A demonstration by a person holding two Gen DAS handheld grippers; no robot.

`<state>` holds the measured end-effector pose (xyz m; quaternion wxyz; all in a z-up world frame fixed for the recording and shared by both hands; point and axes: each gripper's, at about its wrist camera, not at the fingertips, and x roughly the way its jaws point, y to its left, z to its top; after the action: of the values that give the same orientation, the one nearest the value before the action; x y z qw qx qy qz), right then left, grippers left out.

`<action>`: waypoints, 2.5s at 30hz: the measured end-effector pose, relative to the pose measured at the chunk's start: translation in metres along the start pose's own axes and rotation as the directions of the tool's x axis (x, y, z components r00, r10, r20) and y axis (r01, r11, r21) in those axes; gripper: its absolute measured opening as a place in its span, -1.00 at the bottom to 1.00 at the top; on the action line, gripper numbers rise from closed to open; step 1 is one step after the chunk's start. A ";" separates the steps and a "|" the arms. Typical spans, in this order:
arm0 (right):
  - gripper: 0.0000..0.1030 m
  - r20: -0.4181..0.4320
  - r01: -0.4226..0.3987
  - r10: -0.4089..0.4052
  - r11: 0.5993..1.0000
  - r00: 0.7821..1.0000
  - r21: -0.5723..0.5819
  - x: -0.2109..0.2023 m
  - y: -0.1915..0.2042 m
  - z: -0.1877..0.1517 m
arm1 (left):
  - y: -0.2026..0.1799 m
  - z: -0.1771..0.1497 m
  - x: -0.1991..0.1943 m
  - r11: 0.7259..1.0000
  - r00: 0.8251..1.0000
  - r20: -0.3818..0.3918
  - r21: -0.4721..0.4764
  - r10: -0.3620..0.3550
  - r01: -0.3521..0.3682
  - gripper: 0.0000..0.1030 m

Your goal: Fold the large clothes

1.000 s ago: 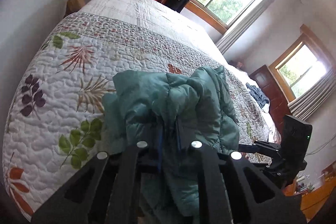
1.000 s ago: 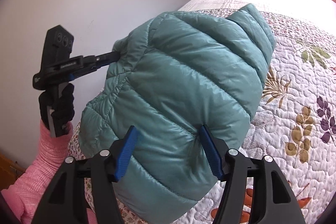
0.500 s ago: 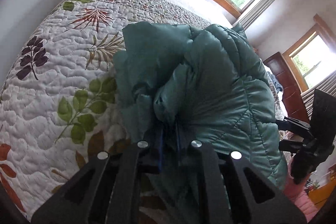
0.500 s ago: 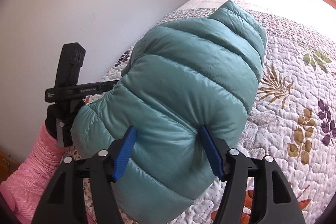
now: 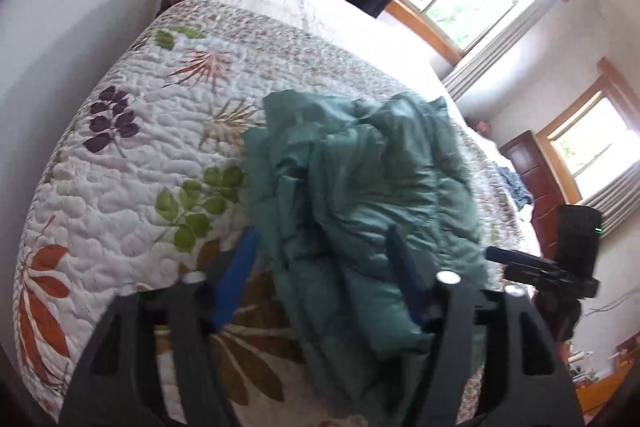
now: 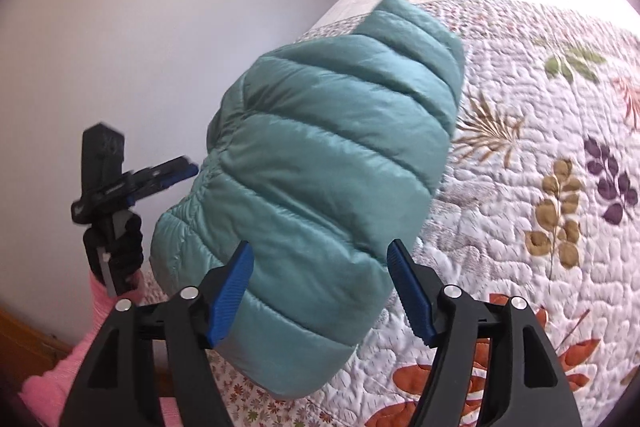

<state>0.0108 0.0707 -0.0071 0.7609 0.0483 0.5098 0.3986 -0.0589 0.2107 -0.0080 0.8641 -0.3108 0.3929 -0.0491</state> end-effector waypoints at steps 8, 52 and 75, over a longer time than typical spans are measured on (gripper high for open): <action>0.52 0.004 -0.075 0.075 0.993 0.997 0.089 -0.001 -0.025 -0.002 | -0.021 -0.002 0.013 0.998 0.999 -0.054 0.056 -0.009 0.012 0.70; -0.25 0.170 0.032 -0.041 0.998 0.985 0.057 -0.051 -0.052 -0.011 | -0.140 -0.004 0.148 0.892 0.877 -0.220 0.060 -0.426 0.448 0.18; 0.30 0.160 0.248 -0.271 0.957 0.949 0.149 -0.062 -0.115 -0.050 | -0.163 -0.037 0.194 0.938 0.944 -0.196 0.176 -0.266 0.300 0.54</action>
<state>0.0239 -0.0647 -0.0405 0.8447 0.0647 0.4657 0.2558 0.0736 -0.0023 -0.0587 0.8387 -0.2691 0.4086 -0.2393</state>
